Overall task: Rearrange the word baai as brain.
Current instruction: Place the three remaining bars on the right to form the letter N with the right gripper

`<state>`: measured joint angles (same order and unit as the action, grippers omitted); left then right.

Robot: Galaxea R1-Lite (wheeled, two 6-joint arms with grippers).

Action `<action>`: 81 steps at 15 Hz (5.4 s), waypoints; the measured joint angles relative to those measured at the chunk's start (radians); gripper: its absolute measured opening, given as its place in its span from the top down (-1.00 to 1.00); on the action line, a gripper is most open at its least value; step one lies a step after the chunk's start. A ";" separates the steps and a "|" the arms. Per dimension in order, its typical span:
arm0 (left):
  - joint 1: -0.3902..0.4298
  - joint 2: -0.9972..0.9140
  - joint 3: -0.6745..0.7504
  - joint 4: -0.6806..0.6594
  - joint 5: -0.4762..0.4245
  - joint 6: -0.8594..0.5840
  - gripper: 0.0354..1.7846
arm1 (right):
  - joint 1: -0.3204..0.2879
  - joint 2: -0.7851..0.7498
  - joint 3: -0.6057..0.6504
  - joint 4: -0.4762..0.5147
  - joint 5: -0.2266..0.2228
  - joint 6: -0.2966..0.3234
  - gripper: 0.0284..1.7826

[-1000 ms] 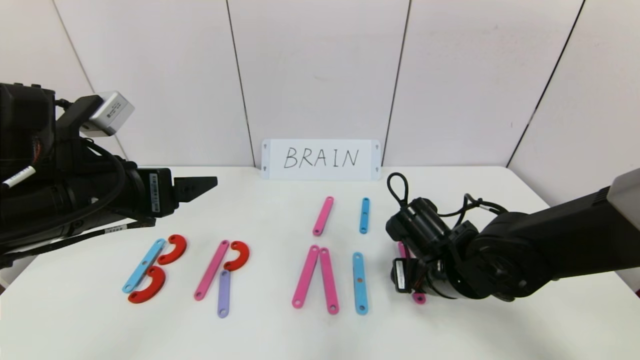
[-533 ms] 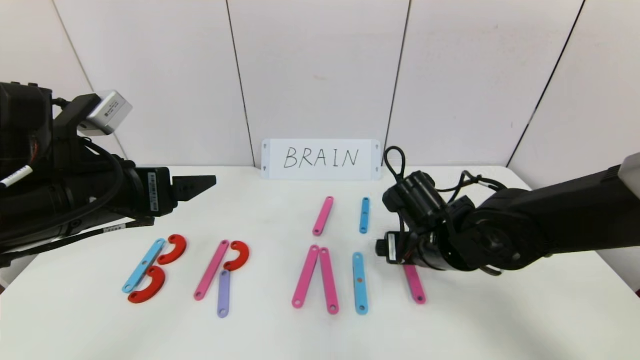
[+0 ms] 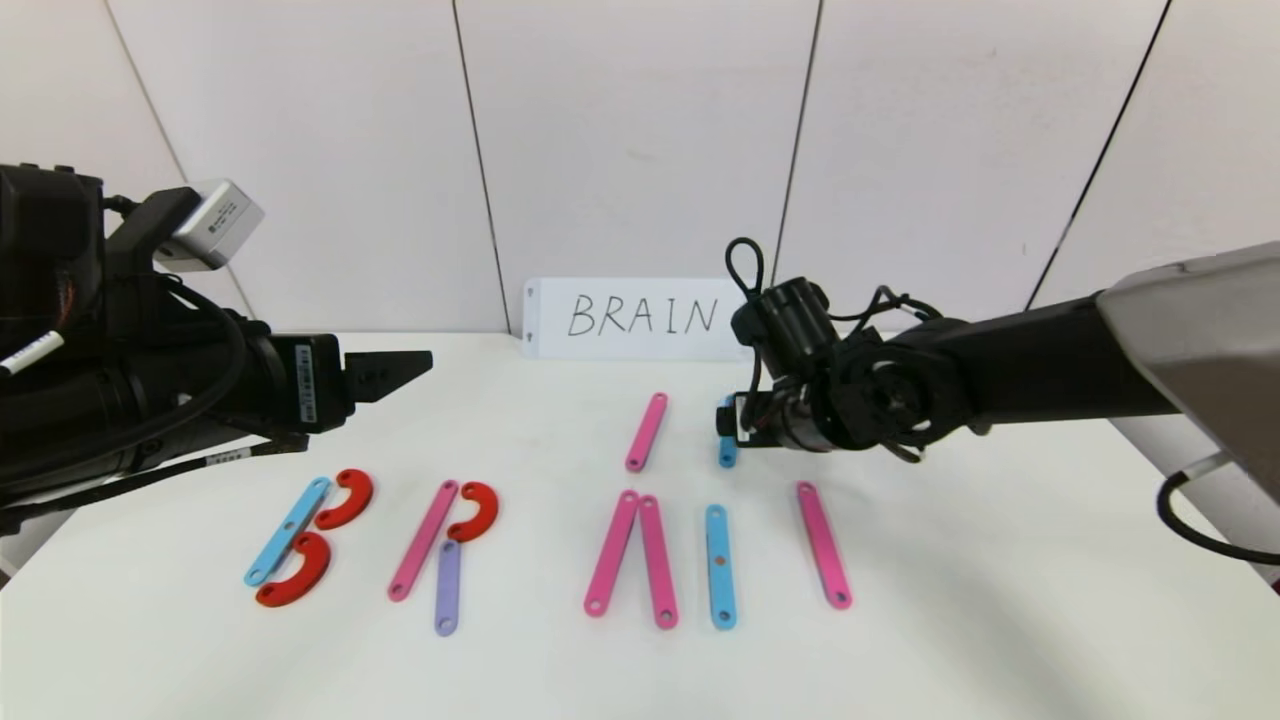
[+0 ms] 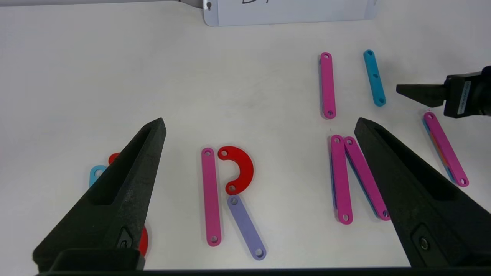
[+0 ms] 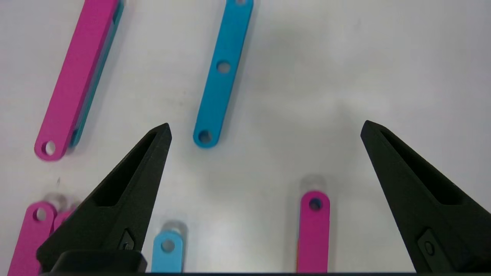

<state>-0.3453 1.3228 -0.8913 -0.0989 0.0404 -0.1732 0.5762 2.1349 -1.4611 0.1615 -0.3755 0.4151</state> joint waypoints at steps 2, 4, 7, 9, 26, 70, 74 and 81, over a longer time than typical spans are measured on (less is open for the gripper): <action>0.001 0.000 0.000 0.000 0.000 0.000 -0.93 | -0.011 0.063 -0.086 0.005 0.004 -0.012 -0.93; 0.006 0.003 -0.001 0.000 -0.002 0.000 -0.93 | -0.016 0.113 -0.139 0.010 0.006 -0.014 -0.93; 0.008 0.005 -0.001 0.000 -0.003 0.000 -0.93 | -0.014 0.160 -0.163 0.012 -0.001 -0.013 -0.93; 0.008 0.006 -0.001 0.000 -0.003 0.000 -0.93 | -0.005 0.180 -0.168 0.011 -0.004 -0.013 -0.93; 0.008 0.004 -0.002 0.000 -0.003 0.000 -0.93 | -0.002 0.249 -0.237 0.019 -0.008 -0.012 -0.93; 0.009 -0.009 -0.001 0.001 -0.003 0.000 -0.93 | -0.092 -0.315 0.103 0.360 -0.037 -0.151 0.70; 0.010 -0.010 -0.001 0.001 -0.003 0.001 -0.93 | -0.058 -0.443 0.330 0.261 0.000 -0.146 0.70; 0.010 -0.009 0.000 0.002 -0.003 0.001 -0.93 | -0.012 -0.512 0.601 -0.016 0.138 -0.152 0.70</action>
<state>-0.3357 1.3134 -0.8913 -0.0970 0.0379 -0.1721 0.5638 1.6226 -0.8596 0.1451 -0.2374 0.2630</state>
